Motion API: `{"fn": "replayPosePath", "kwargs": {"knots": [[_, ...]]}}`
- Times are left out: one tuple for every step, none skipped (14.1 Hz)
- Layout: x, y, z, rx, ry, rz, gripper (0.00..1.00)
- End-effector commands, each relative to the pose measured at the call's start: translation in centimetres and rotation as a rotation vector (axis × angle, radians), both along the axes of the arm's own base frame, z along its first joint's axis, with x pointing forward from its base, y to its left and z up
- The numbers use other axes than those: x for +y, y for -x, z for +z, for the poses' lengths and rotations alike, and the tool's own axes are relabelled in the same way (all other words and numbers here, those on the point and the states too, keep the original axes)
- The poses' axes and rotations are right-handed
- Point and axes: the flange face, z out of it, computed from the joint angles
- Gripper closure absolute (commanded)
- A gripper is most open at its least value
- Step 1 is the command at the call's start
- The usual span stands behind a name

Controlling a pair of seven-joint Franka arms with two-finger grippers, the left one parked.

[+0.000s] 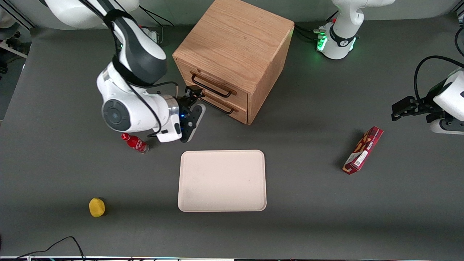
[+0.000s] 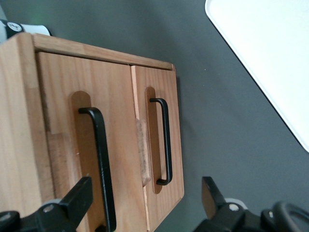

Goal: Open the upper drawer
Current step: 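Move the right gripper toward the upper drawer's black handle, then align the right gripper on the upper drawer handle and grasp it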

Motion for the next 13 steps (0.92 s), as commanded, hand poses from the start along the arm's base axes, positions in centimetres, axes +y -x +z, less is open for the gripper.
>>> {"fn": "replayPosePath", "kwargs": {"knots": [[0.6,2.3,-0.3,-0.042,0.041,-0.006,0.0],[0.7,3.2,-0.6,-0.05,0.048,-0.006,0.0],[0.6,3.8,-0.9,-0.056,0.055,-0.006,0.0],[0.6,4.6,-1.1,-0.06,0.062,-0.006,0.0],[1.1,5.5,-1.1,-0.067,0.063,0.004,0.0],[1.0,6.1,-1.3,-0.071,0.069,0.004,0.0],[1.0,6.6,-1.4,-0.078,0.072,0.003,0.0],[1.2,7.2,-1.4,-0.083,0.073,0.009,0.0],[1.3,7.4,-1.5,-0.082,0.075,0.01,0.0],[1.3,7.5,-1.6,-0.081,0.075,0.011,0.0],[1.3,7.5,-1.7,-0.079,0.077,0.01,0.0],[1.4,7.5,-1.7,-0.086,0.075,0.004,0.0],[1.6,7.6,-2.0,-0.083,0.078,-0.001,0.0]]}}
